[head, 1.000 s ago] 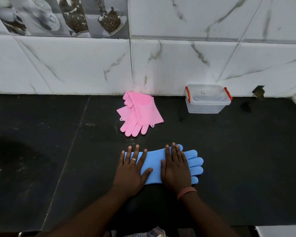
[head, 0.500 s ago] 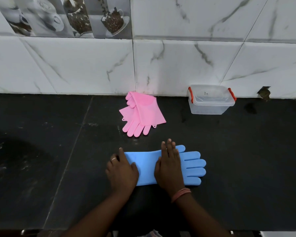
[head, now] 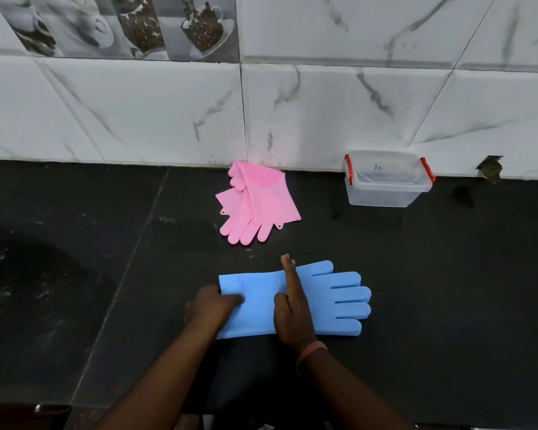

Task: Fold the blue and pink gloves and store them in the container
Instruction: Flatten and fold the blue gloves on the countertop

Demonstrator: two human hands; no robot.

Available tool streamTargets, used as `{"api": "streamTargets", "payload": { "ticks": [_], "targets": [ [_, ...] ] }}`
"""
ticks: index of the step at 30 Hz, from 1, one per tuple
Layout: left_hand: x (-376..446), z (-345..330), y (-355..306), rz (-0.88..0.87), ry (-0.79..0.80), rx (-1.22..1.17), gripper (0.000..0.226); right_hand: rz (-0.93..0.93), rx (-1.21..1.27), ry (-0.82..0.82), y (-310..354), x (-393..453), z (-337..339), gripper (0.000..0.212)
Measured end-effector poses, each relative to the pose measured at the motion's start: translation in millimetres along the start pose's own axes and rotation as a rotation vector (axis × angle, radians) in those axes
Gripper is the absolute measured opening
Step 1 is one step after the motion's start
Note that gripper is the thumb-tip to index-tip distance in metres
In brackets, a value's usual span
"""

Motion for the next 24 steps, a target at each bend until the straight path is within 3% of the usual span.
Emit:
{"api": "streamTargets", "payload": {
  "ticks": [2, 10, 20, 24],
  "targets": [
    [0.7, 1.1, 0.9, -0.058, 0.038, -0.14, 0.026, -0.008, 0.077, 0.006, -0.5, -0.2, 2.6, 0.07],
    [-10.9, 3.8, -17.5, -0.062, 0.348, -0.641, 0.02, -0.018, 0.234, -0.02, -5.9, 0.5, 4.9, 0.065],
    [-38.3, -60.1, -82.7, -0.115, 0.323, -0.63, 0.023, -0.242, 0.597, -0.072, -0.3, 14.1, 37.1, 0.036],
    [-45.0, -81.8, -99.0, -0.15, 0.303, -0.571, 0.026, -0.363, 0.566, -0.081, 10.5, 8.1, 70.7, 0.03]
  ]
}}
Point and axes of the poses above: each hand's wrist, its own x-axis towards the middle knuckle, its own z-axis out of the back of the hand, y = z × x, the point moved 3 cm from there along x, towards the middle knuckle, and after that the axes turned 8 degrees about y, right-handed, at the moved point
